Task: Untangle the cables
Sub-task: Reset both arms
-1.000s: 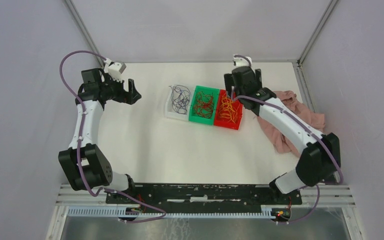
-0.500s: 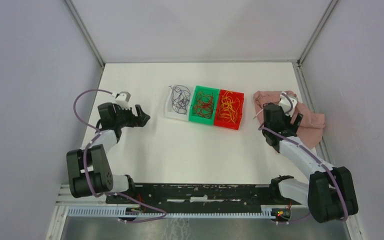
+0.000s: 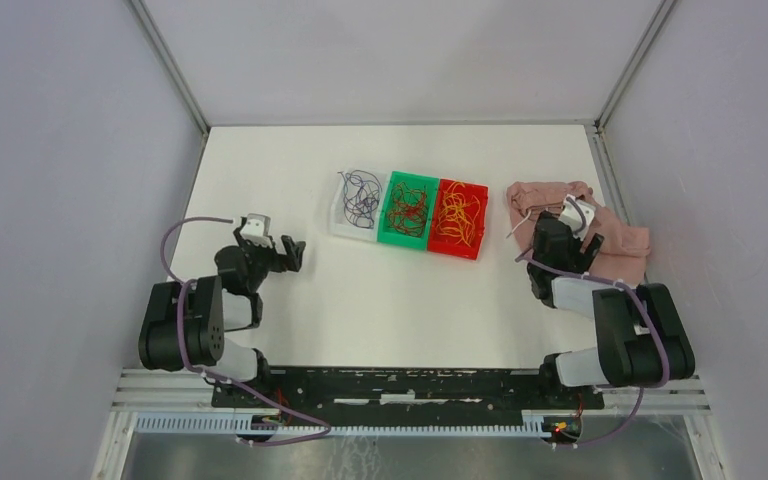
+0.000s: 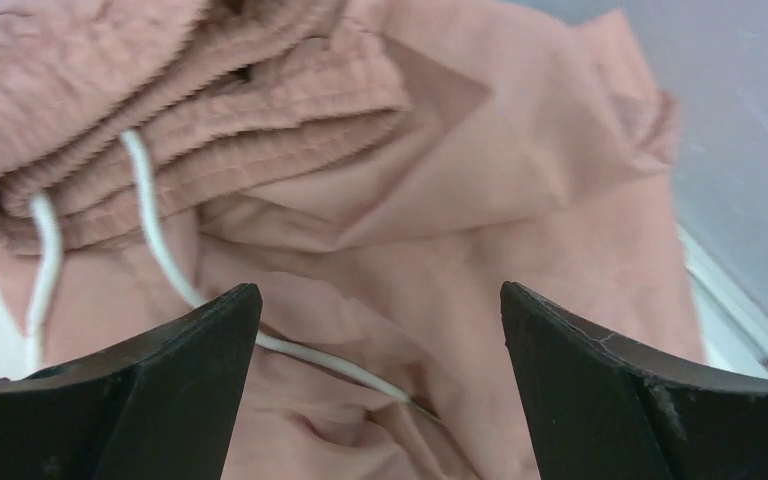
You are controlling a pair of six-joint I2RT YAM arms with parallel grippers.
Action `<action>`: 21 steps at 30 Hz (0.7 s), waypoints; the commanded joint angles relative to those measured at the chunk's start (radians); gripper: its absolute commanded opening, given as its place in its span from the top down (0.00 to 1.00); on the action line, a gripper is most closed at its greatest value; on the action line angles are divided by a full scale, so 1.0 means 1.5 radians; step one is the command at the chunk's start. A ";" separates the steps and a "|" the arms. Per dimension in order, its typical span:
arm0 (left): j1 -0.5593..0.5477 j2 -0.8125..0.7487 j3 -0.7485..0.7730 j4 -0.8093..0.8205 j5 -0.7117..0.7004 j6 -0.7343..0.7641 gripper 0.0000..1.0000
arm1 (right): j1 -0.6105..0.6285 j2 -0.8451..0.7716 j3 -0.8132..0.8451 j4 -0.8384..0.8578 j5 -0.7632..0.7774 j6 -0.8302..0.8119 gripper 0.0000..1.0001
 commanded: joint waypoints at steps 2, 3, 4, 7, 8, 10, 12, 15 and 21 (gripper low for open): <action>-0.054 0.044 -0.076 0.321 -0.133 0.005 0.01 | 0.002 0.050 0.003 0.179 -0.175 -0.086 0.02; -0.057 0.060 -0.077 0.354 -0.137 -0.001 0.01 | 0.002 0.060 -0.013 0.226 -0.224 -0.109 0.01; -0.059 0.039 -0.065 0.289 -0.144 0.005 0.01 | 0.002 0.083 -0.027 0.268 -0.270 -0.136 0.00; -0.072 0.036 0.002 0.165 -0.158 0.014 0.01 | 0.030 0.111 -0.036 0.299 -0.214 -0.146 0.01; -0.072 0.033 0.003 0.157 -0.160 0.016 0.01 | 0.024 0.099 -0.020 0.269 -0.220 -0.134 0.01; -0.072 0.026 0.004 0.136 -0.158 0.020 0.01 | 0.017 0.115 -0.026 0.313 -0.218 -0.135 0.01; -0.072 0.032 0.002 0.155 -0.158 0.016 0.01 | 0.017 0.106 -0.022 0.287 -0.218 -0.131 0.01; -0.072 0.029 0.003 0.146 -0.159 0.018 0.01 | 0.017 0.107 -0.023 0.294 -0.218 -0.134 0.01; -0.073 0.030 0.005 0.145 -0.158 0.018 0.01 | 0.017 0.107 -0.023 0.291 -0.219 -0.132 0.01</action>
